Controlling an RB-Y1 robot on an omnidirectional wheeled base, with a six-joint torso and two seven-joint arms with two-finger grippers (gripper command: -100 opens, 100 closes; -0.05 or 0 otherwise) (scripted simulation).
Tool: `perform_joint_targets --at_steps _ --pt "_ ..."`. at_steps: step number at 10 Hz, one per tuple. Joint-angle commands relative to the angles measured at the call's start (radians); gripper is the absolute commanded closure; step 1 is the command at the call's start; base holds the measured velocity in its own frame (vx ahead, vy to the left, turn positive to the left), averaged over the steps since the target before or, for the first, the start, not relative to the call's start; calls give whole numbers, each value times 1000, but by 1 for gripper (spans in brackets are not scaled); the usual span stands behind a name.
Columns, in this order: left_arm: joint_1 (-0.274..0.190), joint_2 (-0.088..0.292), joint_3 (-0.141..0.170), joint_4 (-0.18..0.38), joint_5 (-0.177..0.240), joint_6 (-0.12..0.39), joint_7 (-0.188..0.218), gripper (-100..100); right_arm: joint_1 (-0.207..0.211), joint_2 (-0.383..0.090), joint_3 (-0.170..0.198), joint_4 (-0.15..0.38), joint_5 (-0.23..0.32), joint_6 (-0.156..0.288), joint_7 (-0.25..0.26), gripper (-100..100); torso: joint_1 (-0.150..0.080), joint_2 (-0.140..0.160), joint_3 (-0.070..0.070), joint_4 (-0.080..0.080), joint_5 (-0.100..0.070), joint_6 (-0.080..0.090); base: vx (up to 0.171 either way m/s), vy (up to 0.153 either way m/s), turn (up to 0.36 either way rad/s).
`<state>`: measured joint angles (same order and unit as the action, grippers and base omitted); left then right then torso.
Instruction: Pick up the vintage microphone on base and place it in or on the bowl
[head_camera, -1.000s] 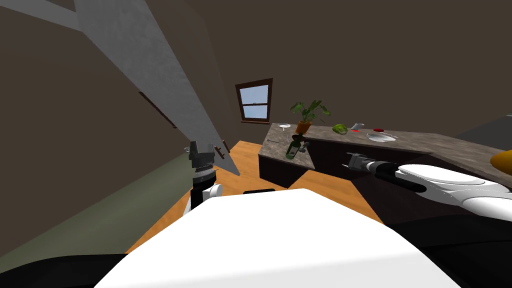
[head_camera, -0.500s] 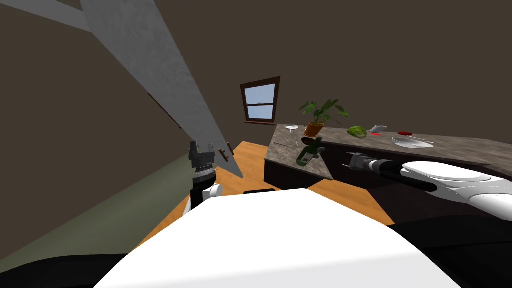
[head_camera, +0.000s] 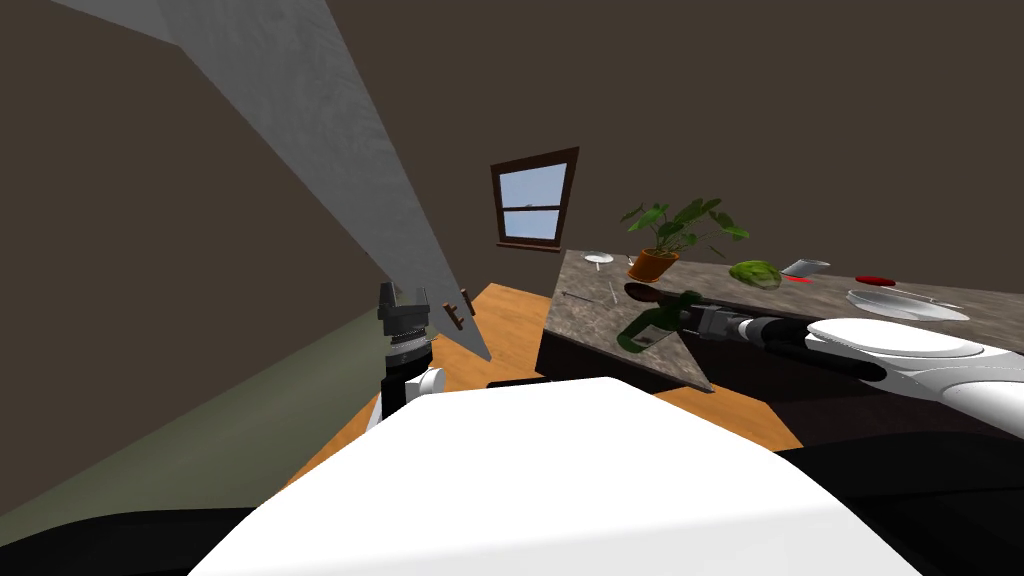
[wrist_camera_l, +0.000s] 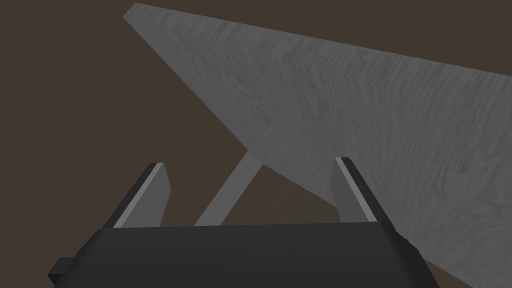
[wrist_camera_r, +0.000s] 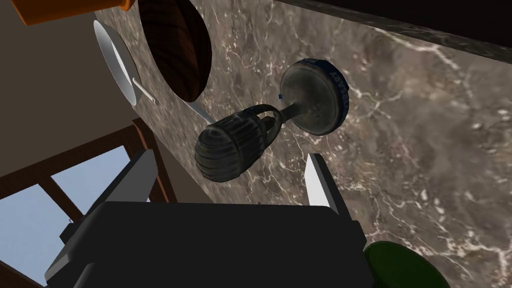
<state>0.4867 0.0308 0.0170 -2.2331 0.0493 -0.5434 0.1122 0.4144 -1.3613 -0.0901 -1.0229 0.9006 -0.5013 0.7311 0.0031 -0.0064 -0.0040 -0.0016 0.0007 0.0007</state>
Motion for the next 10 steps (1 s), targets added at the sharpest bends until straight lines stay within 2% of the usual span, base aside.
perform_joint_targets --at_steps 1,2,3,4,8,9,10 --pt "0 0 0 0 0 0 0 0 0 0 0 0 0 0 0 0 0 0 0 0 0 0 15 5 -1" --pt "0 0 0 0 0 0 0 0 -6 28 9 4 4 20 12 -100 -1 4 3 1 0 0 39 -46 100" --pt "0 0 0 0 0 0 0 0 0 11 6 -4 2 12 0 -100 -5 5 3 1 -1 0 24 -33 34" --pt "0 0 0 0 0 0 0 0 0 12 7 -5 2 16 0 100 -5 6 4 2 -1 0 0 0 0" --pt "0 0 0 0 0 0 0 0 1 11 7 -5 2 15 0 100 -4 8 5 2 -1 0 0 0 0" --pt "0 0 0 0 0 0 0 0 1 12 7 -5 2 15 0 0 -4 7 5 2 -1 0 0 0 0" --pt "0 0 0 0 0 0 0 0 1 11 7 -5 2 15 0 100 -4 7 5 2 -2 0 0 0 0"
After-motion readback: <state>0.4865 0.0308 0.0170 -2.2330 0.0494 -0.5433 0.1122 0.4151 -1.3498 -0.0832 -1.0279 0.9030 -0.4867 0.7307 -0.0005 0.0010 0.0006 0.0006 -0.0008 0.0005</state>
